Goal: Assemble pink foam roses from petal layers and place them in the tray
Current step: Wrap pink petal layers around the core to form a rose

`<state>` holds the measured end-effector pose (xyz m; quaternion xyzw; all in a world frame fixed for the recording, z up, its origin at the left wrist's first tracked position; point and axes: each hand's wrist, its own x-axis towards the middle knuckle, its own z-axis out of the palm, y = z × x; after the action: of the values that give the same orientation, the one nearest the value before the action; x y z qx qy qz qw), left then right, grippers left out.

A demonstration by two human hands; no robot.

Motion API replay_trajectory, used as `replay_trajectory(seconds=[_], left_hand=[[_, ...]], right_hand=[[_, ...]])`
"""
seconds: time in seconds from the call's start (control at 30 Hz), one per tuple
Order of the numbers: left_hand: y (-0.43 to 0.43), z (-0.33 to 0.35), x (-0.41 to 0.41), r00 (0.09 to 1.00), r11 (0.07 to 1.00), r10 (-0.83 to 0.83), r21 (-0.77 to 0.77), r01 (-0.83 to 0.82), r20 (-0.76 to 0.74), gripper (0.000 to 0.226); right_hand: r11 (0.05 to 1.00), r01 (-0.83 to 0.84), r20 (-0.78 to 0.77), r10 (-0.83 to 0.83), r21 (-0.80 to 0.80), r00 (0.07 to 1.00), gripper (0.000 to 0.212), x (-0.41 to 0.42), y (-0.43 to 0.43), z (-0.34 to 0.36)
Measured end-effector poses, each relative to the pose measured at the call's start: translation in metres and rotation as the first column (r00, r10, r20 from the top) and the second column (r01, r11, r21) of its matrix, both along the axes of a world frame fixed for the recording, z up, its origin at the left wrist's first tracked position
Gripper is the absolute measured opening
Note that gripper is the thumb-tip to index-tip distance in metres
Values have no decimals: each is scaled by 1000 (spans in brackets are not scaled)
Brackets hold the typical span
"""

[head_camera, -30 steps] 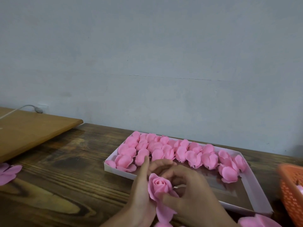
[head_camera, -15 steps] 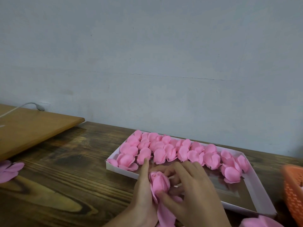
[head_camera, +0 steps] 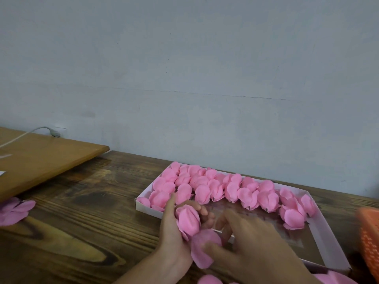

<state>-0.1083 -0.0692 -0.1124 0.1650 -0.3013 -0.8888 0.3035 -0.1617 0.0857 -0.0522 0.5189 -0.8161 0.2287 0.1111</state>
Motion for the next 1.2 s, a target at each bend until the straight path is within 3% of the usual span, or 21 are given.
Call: replay_trajectory(seconds=[0.1, 0.23, 0.33, 0.43, 0.57, 0.63, 0.77, 0.9, 1.0, 1.07, 1.13, 1.2], left_hand=[[-5, -2, 1, 1000, 999, 0, 34, 1, -30, 61], [-6, -1, 3, 1000, 999, 0, 34, 0, -22, 70], [-6, 1, 5, 1000, 998, -4, 58, 5, -14, 71], [-6, 0, 6, 1000, 997, -1, 74, 1, -7, 69], [-4, -1, 3, 998, 997, 65, 32, -66, 11, 69], [-2, 0, 2, 997, 994, 70, 85, -72, 26, 68], [-4, 3, 4, 997, 989, 11, 143, -23, 82, 57], [0, 8, 9, 999, 987, -23, 162, 18, 27, 58], [2, 8, 6, 1000, 989, 13, 149, -16, 18, 71], [3, 8, 5, 1000, 991, 21, 129, -24, 22, 73], [4, 4, 3, 999, 997, 23, 73, -26, 42, 72], [7, 6, 4, 997, 999, 27, 41, -30, 68, 70]], right_hand=[[994, -58, 262, 33, 89, 964, 41, 1, -4, -2], [998, -52, 521, 32, 23, 853, 31, -4, -8, -9], [999, -19, 605, 34, -32, 795, 29, -6, -9, -15], [998, -34, 651, 63, -56, 756, 42, -5, -9, -15], [992, -69, 790, 124, -103, 600, 62, -3, -8, -14], [987, -72, 812, 160, -144, 561, 61, -2, -9, -16], [978, -107, 658, 200, -179, 726, 49, 2, -7, -8], [959, -283, 296, 277, -23, 914, 45, 0, -1, 3], [940, -336, 112, 329, 57, 938, 40, -1, -6, 0], [948, -319, 45, 318, 10, 947, 26, -1, -9, -12], [960, -276, 23, 277, -50, 960, 17, 0, -9, -20], [962, -254, 107, 264, -101, 958, 22, 3, -14, -28]])
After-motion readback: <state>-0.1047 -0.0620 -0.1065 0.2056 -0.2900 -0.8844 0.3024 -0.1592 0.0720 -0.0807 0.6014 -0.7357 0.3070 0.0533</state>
